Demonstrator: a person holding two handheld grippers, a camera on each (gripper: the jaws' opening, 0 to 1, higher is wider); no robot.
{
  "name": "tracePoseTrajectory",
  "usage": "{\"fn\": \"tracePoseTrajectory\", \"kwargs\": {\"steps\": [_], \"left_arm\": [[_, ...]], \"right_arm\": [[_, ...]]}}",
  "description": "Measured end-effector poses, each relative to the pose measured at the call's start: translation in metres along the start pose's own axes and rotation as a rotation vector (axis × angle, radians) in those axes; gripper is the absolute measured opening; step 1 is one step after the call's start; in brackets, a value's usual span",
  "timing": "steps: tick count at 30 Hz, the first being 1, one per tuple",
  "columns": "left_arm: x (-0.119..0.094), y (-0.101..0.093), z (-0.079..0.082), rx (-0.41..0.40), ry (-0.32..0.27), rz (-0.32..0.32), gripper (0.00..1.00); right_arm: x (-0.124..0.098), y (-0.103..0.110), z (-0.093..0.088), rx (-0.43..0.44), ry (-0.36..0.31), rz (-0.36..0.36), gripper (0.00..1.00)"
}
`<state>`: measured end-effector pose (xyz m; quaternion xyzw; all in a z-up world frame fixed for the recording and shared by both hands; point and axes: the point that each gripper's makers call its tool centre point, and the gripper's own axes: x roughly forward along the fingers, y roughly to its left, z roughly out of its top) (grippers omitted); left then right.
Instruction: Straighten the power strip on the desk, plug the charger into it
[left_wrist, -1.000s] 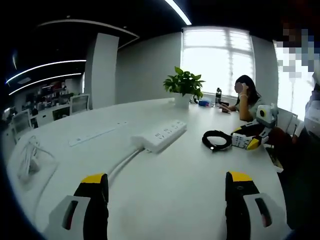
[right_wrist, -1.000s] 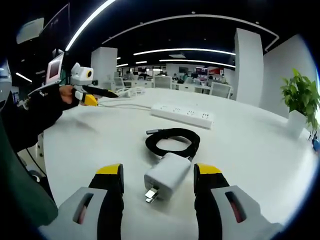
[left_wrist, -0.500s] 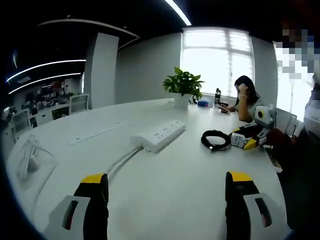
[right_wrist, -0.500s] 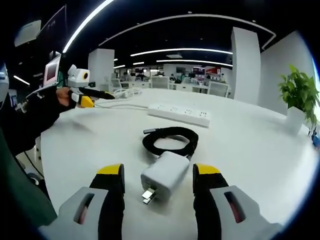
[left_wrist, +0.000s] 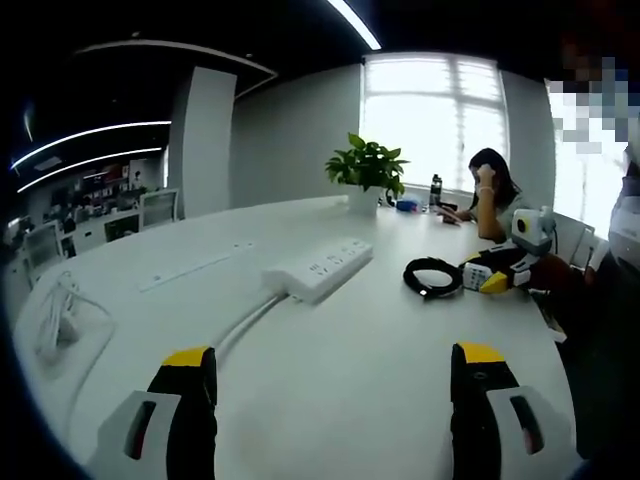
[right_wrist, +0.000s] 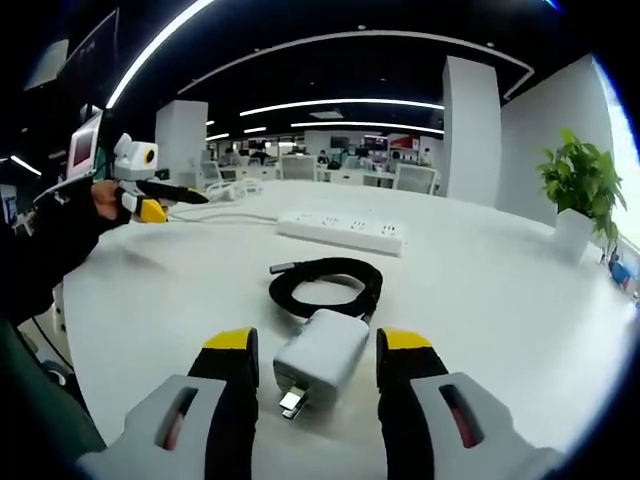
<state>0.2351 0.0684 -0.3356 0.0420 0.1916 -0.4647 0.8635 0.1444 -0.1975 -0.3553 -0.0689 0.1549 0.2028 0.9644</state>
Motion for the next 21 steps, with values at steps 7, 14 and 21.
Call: {"fn": "tracePoseTrajectory", "kwargs": {"steps": [7,14,21], "left_arm": [[-0.0008,0.0005,0.0006,0.019,-0.006,0.01,0.99],[-0.0017,0.0023,-0.0018,0.022,-0.001,0.013,0.99],[-0.001,0.003,-0.0018,0.009,-0.01,0.007,0.99]], "right_arm": [[-0.0016,-0.008,0.0049,0.032,-0.036,-0.089,0.43],[-0.0011,-0.0078,0.002,0.044,-0.024,-0.105,0.41],[0.0002,-0.0088,0.0026,0.045,-0.03,-0.11,0.35]]}}
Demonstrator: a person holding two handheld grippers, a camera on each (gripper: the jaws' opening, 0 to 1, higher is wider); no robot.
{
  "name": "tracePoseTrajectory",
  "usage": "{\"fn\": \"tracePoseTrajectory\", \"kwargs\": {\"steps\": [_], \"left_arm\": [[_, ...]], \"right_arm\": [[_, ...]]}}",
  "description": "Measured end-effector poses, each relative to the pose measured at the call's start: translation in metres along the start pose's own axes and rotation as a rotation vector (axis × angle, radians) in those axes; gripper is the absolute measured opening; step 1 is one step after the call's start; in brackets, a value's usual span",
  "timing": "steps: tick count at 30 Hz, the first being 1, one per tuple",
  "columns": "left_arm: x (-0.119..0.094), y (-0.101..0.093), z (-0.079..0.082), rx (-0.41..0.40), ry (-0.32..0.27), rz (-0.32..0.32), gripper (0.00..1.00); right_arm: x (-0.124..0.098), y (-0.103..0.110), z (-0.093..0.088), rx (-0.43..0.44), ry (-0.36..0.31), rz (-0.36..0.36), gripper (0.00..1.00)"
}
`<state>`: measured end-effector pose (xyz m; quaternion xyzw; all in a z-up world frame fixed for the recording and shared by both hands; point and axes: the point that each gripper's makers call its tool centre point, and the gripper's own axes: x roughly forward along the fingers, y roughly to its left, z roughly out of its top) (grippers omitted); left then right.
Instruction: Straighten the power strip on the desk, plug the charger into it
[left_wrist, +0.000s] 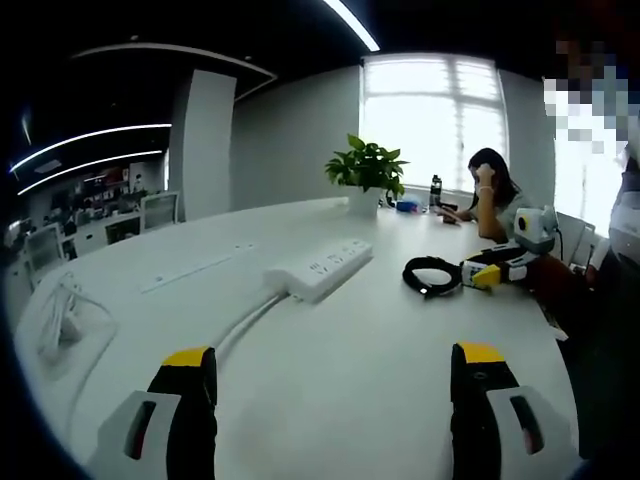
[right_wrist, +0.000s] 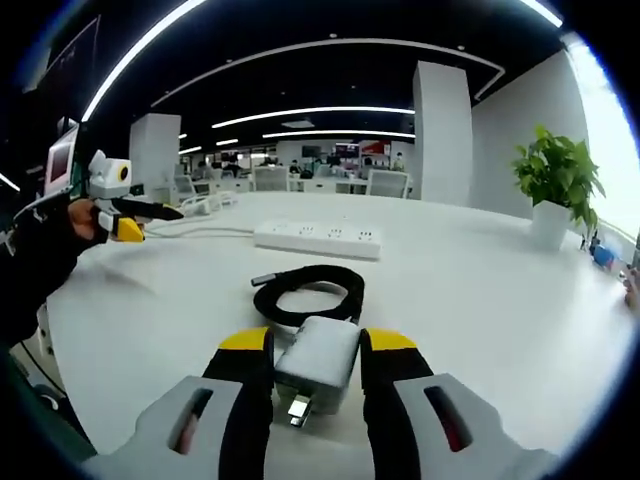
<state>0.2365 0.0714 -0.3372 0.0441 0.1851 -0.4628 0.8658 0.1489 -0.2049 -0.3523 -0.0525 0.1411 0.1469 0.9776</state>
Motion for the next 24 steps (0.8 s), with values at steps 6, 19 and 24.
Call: {"fn": "tracePoseTrajectory", "kwargs": {"steps": [6,19,24], "left_arm": [[0.0001,-0.0013,-0.0012,0.0,0.002,0.0,0.99],[0.0005,-0.0015,-0.0026,-0.002,0.004,-0.001,0.99],[0.0004,-0.0022,-0.0025,-0.005,0.002,-0.007,0.99]], "right_arm": [[0.0001,-0.002,-0.0001,-0.002,-0.007,-0.001,0.32],[-0.0017,-0.0034,0.0,-0.008,-0.014,-0.005,0.28],[-0.0027,-0.0042,0.0004,-0.002,-0.016,-0.003,0.28]]}}
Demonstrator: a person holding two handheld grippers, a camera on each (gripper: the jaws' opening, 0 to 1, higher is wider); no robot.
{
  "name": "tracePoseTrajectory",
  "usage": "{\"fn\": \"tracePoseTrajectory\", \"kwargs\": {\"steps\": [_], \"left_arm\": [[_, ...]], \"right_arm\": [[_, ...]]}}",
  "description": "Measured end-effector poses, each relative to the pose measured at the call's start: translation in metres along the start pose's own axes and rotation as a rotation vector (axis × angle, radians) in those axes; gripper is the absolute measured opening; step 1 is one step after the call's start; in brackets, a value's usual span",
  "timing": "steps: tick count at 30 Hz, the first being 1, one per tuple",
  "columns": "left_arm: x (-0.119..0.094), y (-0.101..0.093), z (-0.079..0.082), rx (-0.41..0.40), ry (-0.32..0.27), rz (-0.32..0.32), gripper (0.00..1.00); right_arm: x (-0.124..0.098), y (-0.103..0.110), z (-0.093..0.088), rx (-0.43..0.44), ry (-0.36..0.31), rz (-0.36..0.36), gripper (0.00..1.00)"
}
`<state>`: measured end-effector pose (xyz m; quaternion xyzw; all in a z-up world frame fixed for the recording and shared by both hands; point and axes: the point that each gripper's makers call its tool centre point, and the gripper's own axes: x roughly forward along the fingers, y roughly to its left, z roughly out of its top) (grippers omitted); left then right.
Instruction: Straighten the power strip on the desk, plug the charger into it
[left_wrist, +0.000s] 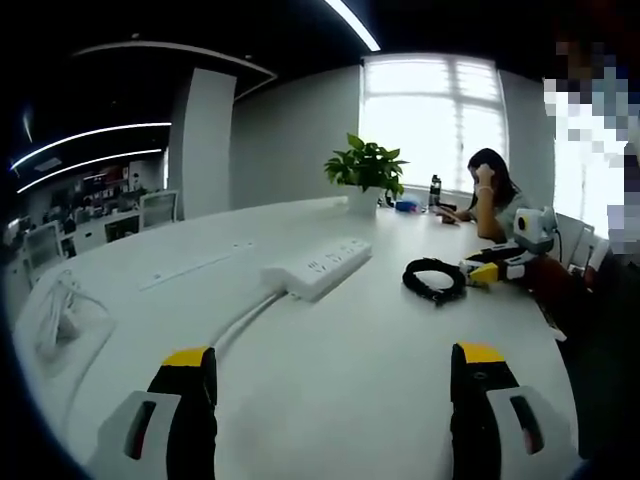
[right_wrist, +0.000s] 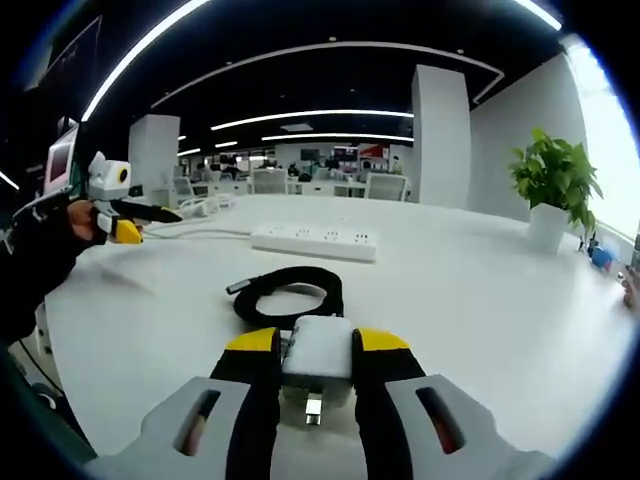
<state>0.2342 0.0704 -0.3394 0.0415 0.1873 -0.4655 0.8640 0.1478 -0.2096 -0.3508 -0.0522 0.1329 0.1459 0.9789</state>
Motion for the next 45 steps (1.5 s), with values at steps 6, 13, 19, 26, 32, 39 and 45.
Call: {"fn": "tracePoseTrajectory", "kwargs": {"steps": [6,13,19,26,32,39,45], "left_arm": [[0.0,-0.001,0.0,0.001,0.0,-0.001,0.99],[0.001,-0.001,-0.001,0.002,0.007,0.0,0.99],[0.001,-0.002,0.0,-0.002,0.001,-0.006,0.99],[0.001,-0.002,0.0,-0.002,0.0,-0.008,0.99],[0.002,-0.002,0.0,-0.001,0.0,-0.012,0.99],[0.001,-0.002,0.001,0.001,-0.002,-0.014,0.99],[0.001,-0.003,0.0,0.003,-0.001,-0.01,0.99]], "right_arm": [[-0.001,0.001,0.0,0.0,-0.001,0.01,0.28],[-0.001,0.001,0.001,-0.003,-0.002,0.008,0.28],[-0.001,0.001,0.001,-0.004,-0.003,0.008,0.28],[-0.001,0.002,0.001,-0.008,-0.003,0.007,0.28],[-0.003,0.003,0.001,-0.017,-0.01,0.031,0.29],[-0.017,-0.003,0.021,0.04,-0.137,0.174,0.34],[-0.036,-0.015,0.047,-0.018,-0.201,0.415,0.34]]}}
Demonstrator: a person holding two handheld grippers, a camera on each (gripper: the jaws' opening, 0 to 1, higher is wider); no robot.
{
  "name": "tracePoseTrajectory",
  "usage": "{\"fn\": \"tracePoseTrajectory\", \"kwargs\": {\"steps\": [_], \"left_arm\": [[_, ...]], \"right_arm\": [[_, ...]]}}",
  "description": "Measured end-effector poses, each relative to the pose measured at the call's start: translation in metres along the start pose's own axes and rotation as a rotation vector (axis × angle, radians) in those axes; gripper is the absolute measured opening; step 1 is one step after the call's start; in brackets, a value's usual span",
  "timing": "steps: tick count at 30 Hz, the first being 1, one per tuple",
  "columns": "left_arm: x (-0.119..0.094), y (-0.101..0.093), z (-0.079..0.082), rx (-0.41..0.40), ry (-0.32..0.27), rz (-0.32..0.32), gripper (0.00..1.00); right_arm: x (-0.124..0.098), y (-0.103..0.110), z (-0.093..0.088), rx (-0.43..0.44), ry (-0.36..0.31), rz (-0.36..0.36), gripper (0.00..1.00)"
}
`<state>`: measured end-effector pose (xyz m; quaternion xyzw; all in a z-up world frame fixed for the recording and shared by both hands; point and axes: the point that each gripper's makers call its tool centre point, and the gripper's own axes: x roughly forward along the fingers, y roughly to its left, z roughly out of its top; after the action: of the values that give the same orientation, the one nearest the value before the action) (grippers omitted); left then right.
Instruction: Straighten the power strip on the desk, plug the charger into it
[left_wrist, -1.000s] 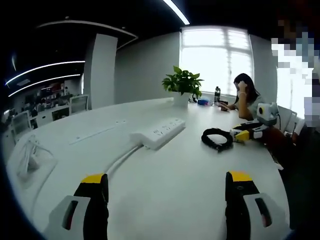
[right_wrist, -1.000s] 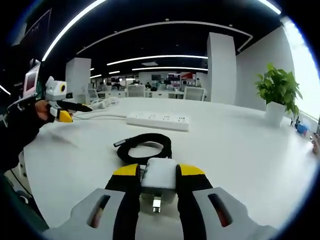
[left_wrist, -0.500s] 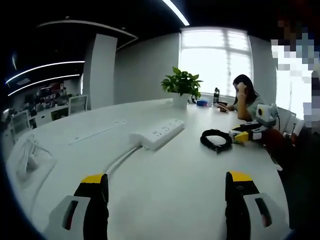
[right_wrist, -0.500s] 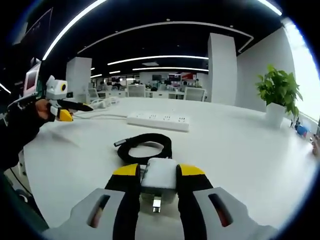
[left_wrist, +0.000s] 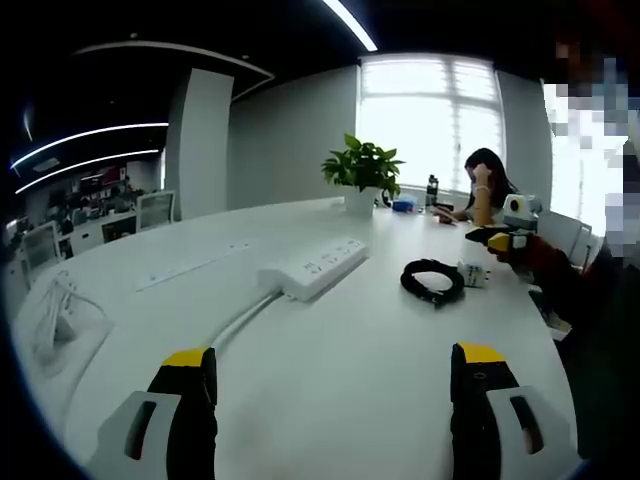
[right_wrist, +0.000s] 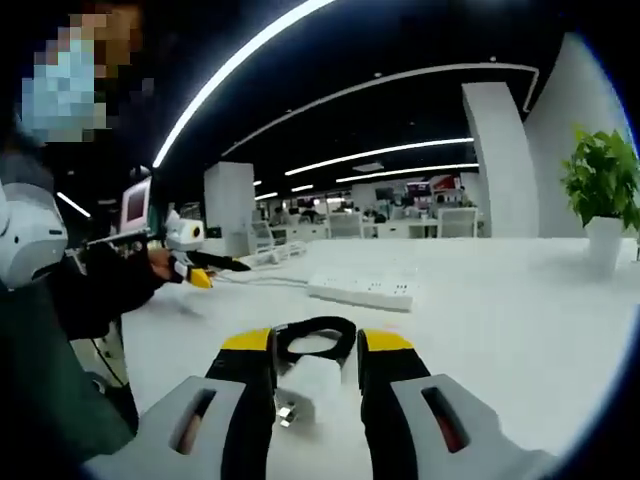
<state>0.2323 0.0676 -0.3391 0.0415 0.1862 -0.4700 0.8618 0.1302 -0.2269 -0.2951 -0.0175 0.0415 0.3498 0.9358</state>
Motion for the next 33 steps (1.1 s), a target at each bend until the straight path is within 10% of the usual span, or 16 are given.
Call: {"fn": "tracePoseTrajectory", "kwargs": {"steps": [10,33], "left_arm": [[0.003,-0.006,0.0,0.004,0.003,-0.008,0.99],[0.0,-0.009,-0.005,0.024,0.027,0.0,0.99]], "right_arm": [[0.009,0.027,-0.009,-0.147,0.086,0.218,0.38],[-0.02,-0.001,-0.005,-0.188,0.077,0.451,0.41]]}}
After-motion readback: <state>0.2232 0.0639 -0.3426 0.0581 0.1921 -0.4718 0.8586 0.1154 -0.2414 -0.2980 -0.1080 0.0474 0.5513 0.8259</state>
